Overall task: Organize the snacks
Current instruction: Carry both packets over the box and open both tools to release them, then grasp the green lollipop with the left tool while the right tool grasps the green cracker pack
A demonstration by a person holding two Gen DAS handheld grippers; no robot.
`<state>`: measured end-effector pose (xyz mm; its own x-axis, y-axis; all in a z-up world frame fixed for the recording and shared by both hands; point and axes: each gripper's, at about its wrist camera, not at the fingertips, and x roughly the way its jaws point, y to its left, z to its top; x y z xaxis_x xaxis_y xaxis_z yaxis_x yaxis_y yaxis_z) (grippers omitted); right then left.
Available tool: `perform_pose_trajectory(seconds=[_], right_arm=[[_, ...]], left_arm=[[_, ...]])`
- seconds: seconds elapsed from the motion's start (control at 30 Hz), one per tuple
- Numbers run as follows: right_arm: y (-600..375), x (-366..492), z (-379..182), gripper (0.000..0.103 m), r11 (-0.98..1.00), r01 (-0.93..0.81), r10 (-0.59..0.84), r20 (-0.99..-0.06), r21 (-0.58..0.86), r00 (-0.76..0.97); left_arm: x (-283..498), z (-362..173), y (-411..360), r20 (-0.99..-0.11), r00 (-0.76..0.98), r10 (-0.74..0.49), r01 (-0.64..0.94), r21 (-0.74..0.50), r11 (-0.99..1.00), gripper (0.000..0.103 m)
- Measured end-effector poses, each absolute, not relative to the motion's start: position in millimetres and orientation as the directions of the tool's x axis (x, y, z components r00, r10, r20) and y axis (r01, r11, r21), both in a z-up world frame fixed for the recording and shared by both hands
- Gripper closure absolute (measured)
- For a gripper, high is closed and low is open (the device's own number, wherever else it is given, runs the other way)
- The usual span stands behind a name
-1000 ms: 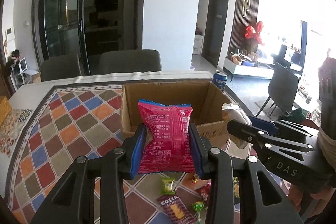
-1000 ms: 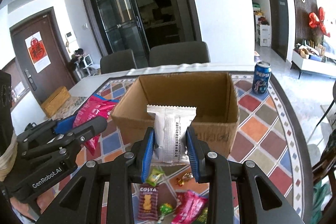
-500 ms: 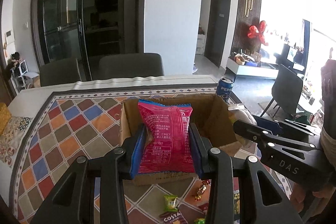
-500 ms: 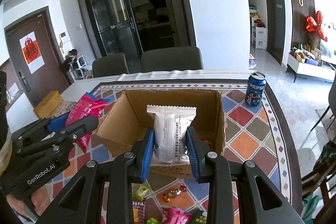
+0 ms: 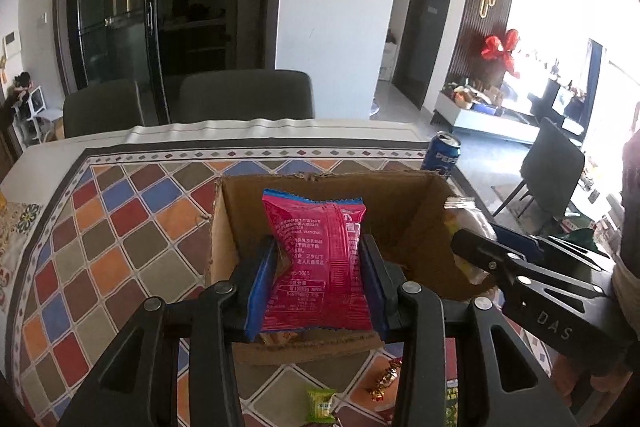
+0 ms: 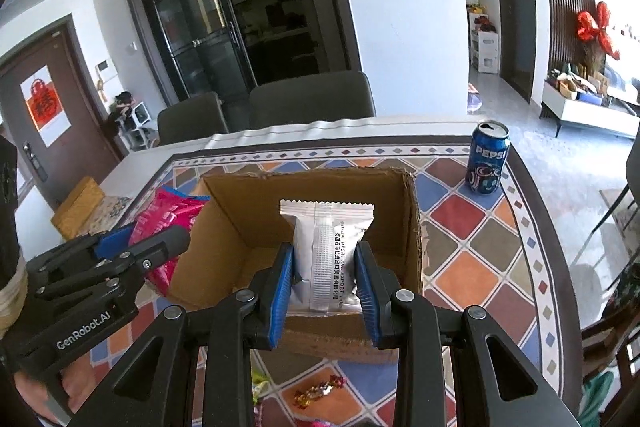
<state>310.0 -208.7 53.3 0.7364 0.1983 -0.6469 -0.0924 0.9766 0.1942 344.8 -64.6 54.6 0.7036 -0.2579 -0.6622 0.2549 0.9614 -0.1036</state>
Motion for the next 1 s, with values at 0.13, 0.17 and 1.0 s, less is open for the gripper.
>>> perform_pose_trajectory(seconds=[0.13,0.17,1.0], right_arm=[[-211,313,52,0.060,0.980,-0.066,0.174,-0.655,0.186,0.735],[-212,313,52,0.060,0.981,-0.062,0.170,-0.654,0.184,0.737],[-236,226,40,0.060,0.977,-0.033,0.166,-0.660,0.209,0.733]], left_arm=[[343,57,-66,-0.653,0.721,-0.232,0.244,-0.074,0.967,0.044],[339,58,-68,-0.653,0.725,-0.218,0.241,-0.057,0.969,0.043],[240,43,-87,-0.633,0.728,-0.263,0.328,-0.015,0.945,0.037]])
